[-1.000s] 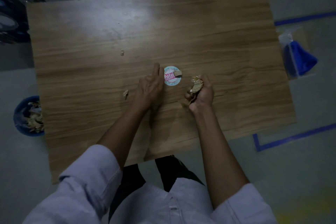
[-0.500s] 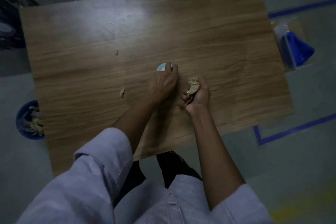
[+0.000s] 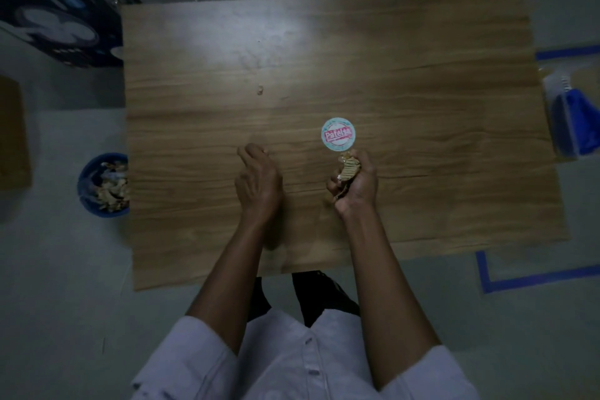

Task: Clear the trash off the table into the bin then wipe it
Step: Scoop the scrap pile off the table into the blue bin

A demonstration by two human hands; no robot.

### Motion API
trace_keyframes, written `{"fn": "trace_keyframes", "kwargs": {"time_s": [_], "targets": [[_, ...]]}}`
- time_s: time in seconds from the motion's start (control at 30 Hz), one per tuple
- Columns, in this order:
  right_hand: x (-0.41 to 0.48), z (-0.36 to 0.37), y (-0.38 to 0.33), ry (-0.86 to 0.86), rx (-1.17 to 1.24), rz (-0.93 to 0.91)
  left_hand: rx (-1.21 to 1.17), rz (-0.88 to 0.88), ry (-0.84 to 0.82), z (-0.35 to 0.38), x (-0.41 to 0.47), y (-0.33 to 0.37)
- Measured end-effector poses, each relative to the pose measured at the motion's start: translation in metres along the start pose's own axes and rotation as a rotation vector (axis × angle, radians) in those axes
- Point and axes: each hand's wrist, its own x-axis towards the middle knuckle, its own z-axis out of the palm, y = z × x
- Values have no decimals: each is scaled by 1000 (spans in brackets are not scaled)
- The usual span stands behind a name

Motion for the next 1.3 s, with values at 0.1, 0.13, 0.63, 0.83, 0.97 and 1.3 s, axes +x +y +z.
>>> {"fn": "trace_keyframes", "kwargs": {"time_s": [0.1,0.13,0.63,0.83,0.97,1.3], "targets": [[-1,5,4,-17,-21,6,33,-11,-28,-2,7,1],[-2,5,4,-20,-27,8,52,2,-39,0,6,-1],[-9,24,8,-64,-63,36,-41,245,32,-22,93,12],[-8,22,12,-93,-69,26,154,362,-32,-25,140,22],[-8,24,9,-80,-70,40,281,509,-44,-18,144,15],[-46,62,4,-76,53,101,-1221,-390,-316,-36,45,36]]}}
